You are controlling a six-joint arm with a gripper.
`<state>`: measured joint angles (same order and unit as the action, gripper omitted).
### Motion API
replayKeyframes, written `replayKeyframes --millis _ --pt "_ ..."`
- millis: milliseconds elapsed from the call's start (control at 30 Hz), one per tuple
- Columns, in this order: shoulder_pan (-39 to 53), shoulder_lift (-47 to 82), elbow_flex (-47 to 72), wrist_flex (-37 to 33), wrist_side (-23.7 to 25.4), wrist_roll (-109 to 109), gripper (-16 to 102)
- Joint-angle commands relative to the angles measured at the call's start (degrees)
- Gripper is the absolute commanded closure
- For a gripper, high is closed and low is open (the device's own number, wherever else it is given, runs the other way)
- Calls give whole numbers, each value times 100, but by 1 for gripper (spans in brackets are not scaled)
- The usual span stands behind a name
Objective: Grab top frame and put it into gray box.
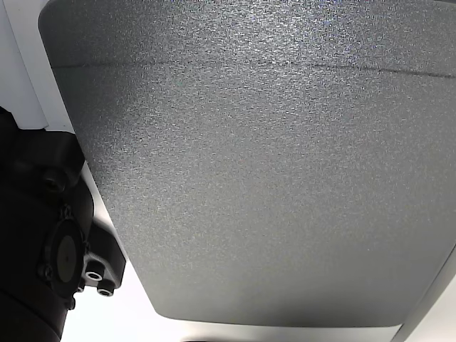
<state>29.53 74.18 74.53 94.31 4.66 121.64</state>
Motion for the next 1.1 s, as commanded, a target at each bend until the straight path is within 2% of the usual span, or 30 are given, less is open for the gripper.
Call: replayKeyframes --millis 0,200,367,467,600,700,733,900,1067 --pt "-79 185 -202 70 97 -26 -14" --pt "-53 237 -492 26 431 -167 -14" --pt "-44 642 -668 -308 1160 -650 -14" --pt "-70 1020 -483 -782 1547 -1978 -14" --pt "-123 1854 246 -1538 2602 -3850 -14" --pt "-352 2865 1178 -2320 2856 -5713 -14" --pt "-466 3217 1503 -2549 2804 -6214 -14" --pt "-1283 4746 2909 -3322 1907 -8684 -14" --pt "-2180 6144 4245 -3709 1090 -10441 -14"
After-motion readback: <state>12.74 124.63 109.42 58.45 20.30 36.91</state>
